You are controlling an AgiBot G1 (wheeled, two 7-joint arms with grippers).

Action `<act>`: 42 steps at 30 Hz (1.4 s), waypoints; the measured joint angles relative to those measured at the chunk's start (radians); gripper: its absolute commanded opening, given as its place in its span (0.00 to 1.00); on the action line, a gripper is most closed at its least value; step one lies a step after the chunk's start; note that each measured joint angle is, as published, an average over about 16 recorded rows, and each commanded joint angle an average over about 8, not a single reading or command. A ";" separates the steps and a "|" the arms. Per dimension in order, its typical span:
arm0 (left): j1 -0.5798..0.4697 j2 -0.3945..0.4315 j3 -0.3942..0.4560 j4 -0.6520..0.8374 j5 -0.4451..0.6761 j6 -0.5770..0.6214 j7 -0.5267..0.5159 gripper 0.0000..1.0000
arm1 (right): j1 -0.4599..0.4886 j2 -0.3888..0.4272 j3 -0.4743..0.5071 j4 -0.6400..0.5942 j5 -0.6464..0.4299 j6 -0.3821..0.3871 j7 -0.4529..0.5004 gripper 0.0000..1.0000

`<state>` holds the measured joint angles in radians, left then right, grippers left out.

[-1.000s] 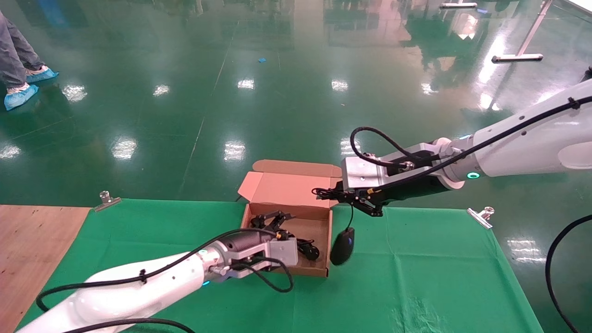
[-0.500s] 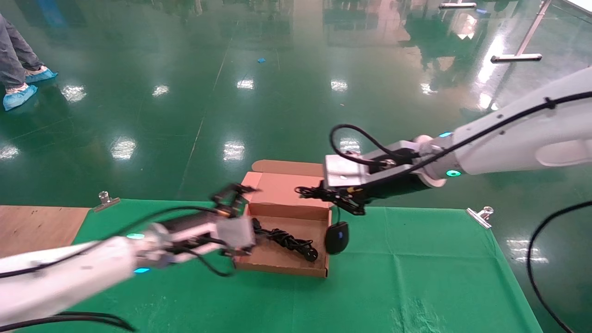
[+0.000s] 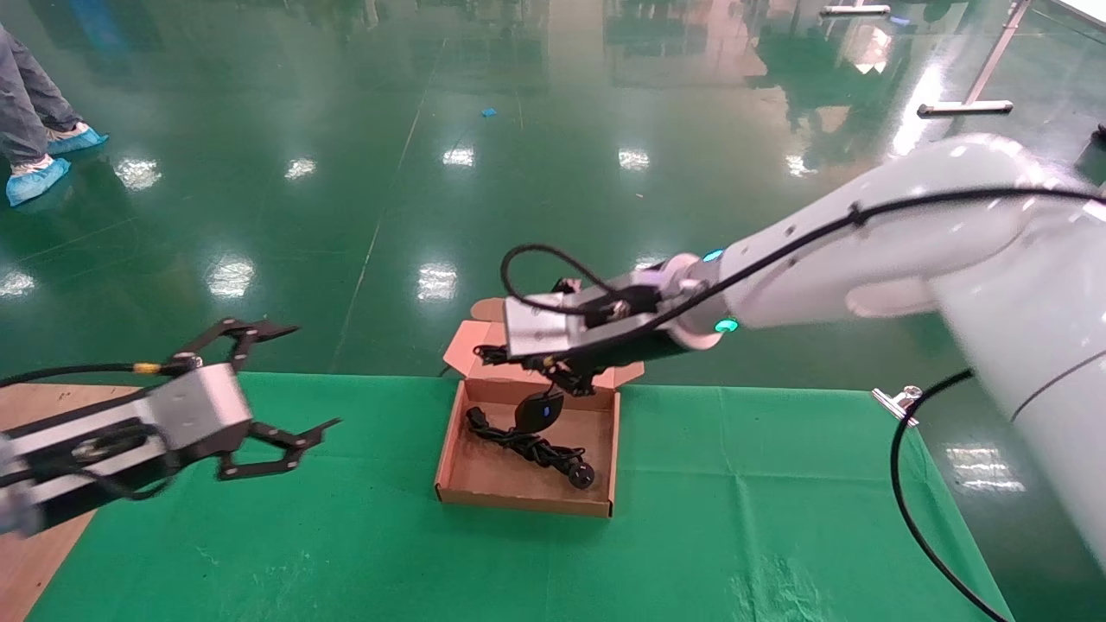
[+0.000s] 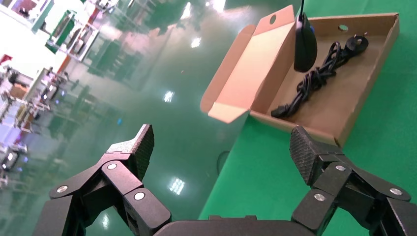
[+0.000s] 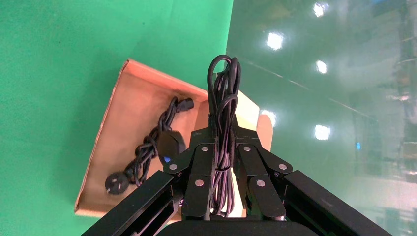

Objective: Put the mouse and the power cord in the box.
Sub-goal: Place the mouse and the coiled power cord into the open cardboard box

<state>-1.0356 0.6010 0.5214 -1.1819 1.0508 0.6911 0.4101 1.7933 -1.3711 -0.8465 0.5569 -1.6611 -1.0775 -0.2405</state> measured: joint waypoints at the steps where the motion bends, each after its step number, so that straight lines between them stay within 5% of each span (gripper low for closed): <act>1: 0.009 -0.011 -0.011 0.007 -0.016 0.008 0.008 1.00 | -0.007 -0.001 -0.018 0.006 0.009 0.019 0.004 0.00; 17: 0.072 -0.033 -0.131 0.209 -0.179 0.167 0.234 1.00 | -0.128 -0.003 -0.302 0.049 0.136 0.386 0.055 0.00; 30: 0.053 -0.013 -0.143 0.283 -0.197 0.225 0.293 1.00 | -0.185 -0.001 -0.444 0.041 0.214 0.488 0.062 0.00; 32: 0.050 -0.012 -0.144 0.288 -0.198 0.229 0.295 1.00 | -0.188 -0.001 -0.458 0.040 0.226 0.498 0.062 0.16; 38: 0.046 -0.010 -0.144 0.298 -0.199 0.237 0.300 1.00 | -0.192 0.000 -0.481 0.038 0.255 0.519 0.062 0.91; 39: 0.046 -0.010 -0.145 0.299 -0.199 0.238 0.300 1.00 | -0.192 0.000 -0.483 0.038 0.259 0.521 0.062 0.99; 42: 0.045 -0.010 -0.145 0.302 -0.199 0.240 0.301 1.00 | -0.195 0.000 -0.488 0.038 0.266 0.526 0.062 1.00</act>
<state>-0.9907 0.5912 0.3766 -0.8804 0.8514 0.9310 0.7111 1.5987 -1.3713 -1.3341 0.5952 -1.3948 -0.5518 -0.1780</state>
